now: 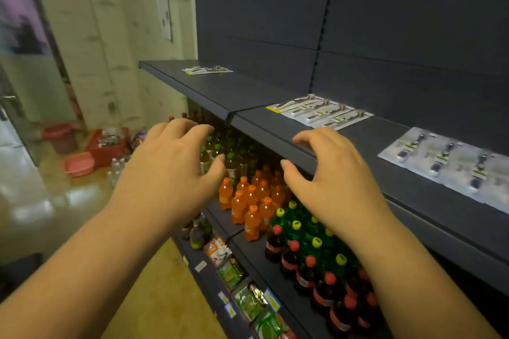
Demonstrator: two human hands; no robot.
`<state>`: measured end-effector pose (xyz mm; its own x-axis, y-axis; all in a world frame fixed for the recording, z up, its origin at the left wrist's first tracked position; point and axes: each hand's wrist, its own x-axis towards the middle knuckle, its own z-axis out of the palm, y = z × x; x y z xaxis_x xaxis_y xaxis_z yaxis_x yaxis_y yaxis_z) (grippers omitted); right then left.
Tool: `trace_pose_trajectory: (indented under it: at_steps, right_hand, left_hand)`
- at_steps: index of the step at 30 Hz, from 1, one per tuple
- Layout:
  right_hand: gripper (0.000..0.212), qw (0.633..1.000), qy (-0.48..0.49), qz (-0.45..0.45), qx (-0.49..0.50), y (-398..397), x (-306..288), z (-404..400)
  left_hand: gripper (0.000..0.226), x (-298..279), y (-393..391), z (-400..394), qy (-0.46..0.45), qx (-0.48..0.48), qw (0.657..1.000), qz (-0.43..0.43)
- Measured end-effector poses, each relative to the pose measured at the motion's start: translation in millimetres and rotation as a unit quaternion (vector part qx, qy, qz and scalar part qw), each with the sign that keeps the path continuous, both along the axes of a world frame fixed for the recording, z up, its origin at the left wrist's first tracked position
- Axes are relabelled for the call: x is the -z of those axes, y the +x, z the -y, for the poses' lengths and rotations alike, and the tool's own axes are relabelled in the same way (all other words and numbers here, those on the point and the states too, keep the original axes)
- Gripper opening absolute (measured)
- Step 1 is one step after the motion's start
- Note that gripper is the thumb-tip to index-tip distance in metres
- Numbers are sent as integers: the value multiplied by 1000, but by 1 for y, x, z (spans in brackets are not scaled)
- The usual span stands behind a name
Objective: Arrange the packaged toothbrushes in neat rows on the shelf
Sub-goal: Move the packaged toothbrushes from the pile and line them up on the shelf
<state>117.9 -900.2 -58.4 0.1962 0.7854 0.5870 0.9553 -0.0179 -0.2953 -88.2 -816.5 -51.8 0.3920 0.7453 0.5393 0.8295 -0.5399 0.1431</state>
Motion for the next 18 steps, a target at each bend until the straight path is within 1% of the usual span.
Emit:
trace_pose_trajectory:
  at_steps: [6, 11, 15, 18]
  right_hand:
    - [40, 999, 8, -22, -45, 2, 0, -113]
    - [31, 995, 32, -62, -76, -12, 4, -199]
    - [27, 991, 45, -73, -102, -26, 9, -257]
    - [27, 990, 33, -78, -113, -35, 13, -292]
  left_hand:
    - [54, -10, -7, -90, 18, -37, 999, -26]
    - [52, -18, -5, -163, 20, -65, 997, -37]
    - [55, -14, -15, -212, -7, -92, 994, -52]
    - [56, -10, -25, -247, -32, -100, 993, -49]
